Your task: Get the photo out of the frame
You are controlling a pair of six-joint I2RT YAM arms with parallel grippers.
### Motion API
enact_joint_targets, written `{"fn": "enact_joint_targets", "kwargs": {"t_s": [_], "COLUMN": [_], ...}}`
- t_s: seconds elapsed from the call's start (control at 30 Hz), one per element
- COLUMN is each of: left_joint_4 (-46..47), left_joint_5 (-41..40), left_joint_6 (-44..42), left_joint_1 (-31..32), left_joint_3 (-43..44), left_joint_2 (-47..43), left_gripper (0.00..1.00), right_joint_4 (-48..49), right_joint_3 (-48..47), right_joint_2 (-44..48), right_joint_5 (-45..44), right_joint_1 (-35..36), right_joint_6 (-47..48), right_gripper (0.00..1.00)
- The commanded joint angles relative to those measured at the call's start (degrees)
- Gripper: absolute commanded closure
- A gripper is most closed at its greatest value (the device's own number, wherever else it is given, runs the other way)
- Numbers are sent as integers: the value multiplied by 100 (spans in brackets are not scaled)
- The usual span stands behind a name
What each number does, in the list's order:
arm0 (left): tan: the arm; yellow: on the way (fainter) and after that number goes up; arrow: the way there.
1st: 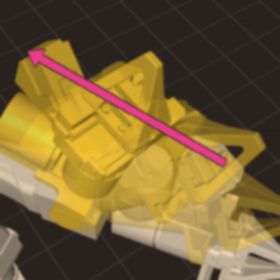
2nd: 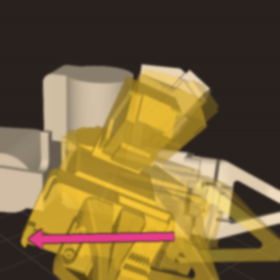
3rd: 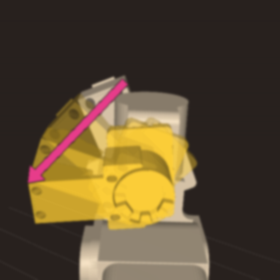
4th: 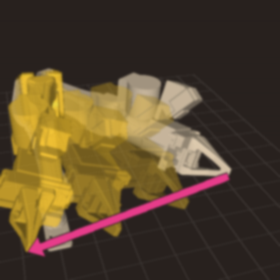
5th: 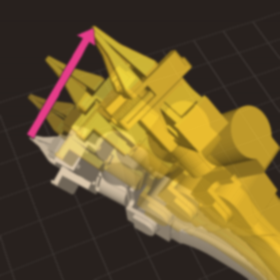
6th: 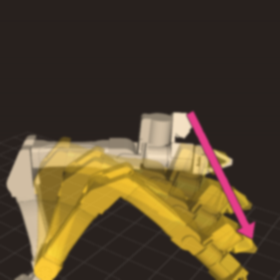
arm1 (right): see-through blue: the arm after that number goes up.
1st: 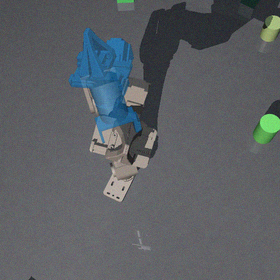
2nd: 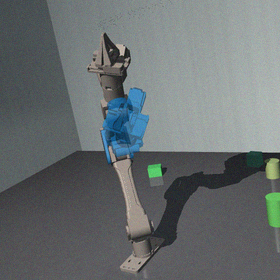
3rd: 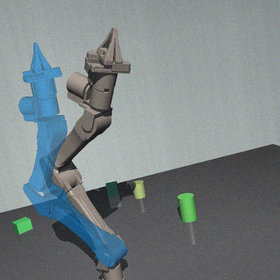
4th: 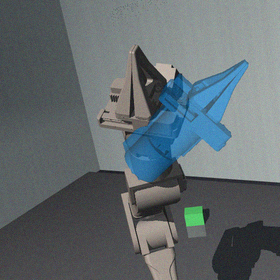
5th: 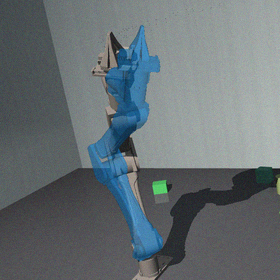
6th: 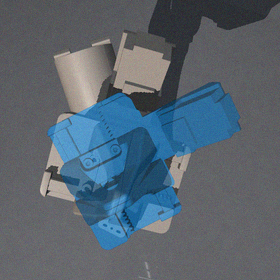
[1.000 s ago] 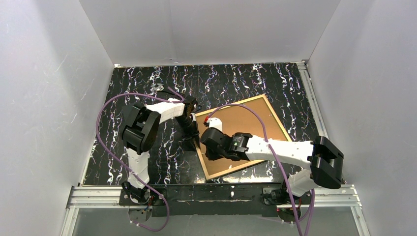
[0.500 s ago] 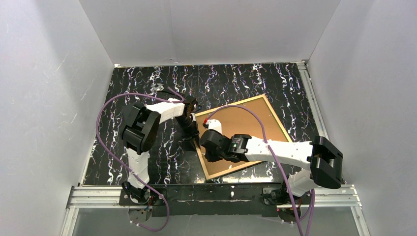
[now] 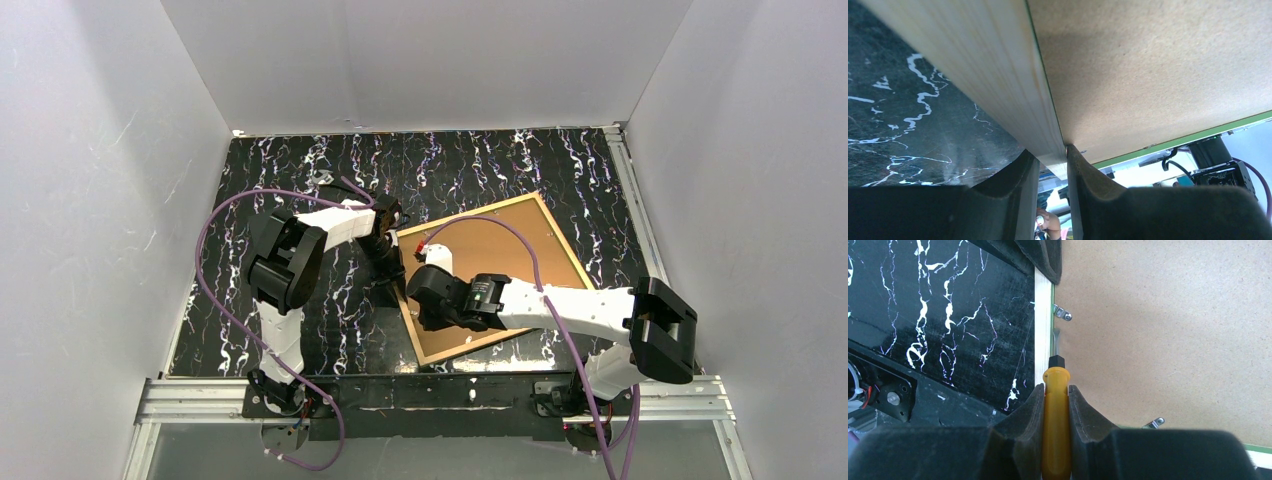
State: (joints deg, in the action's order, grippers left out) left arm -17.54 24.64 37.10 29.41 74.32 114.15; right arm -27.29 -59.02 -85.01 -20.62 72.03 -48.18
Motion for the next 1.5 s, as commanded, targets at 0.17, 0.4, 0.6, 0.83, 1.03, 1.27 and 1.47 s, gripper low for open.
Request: {"fn": "enact_joint_targets", "kwargs": {"t_s": [0.17, 0.4, 0.6, 0.83, 1.03, 1.27, 1.47], "left_joint_4": [-896, -848, -834, -830, -830, -865, -898], "left_joint_5": [454, 505, 519, 519, 501, 423, 318], "left_joint_6": [64, 89, 111, 113, 95, 73, 29], "left_joint_1": [-14, -11, -8, -5, -5, -5, -5], "left_joint_3": [10, -30, -47, -54, -32, 58, 74], "left_joint_2": [-2, -23, -29, -44, -28, 48, 25], "left_gripper": [100, 100, 100, 100, 100, 100, 100], "right_joint_4": [292, 212, 207, -6, 158, -170, -519], "right_joint_3": [-192, -388, -407, -640, -519, 777, 1425], "right_joint_2": [-222, -367, -362, -542, 246, 1903, 2849], "right_joint_5": [-233, -537, -817, -970, -690, -865, -359], "right_joint_1": [22, 13, -43, -57, -41, -154, -245], "right_joint_6": [127, 188, 225, 293, 450, 57, -37], "right_gripper": [99, 99, 99, 99, 99, 99, 99]}}
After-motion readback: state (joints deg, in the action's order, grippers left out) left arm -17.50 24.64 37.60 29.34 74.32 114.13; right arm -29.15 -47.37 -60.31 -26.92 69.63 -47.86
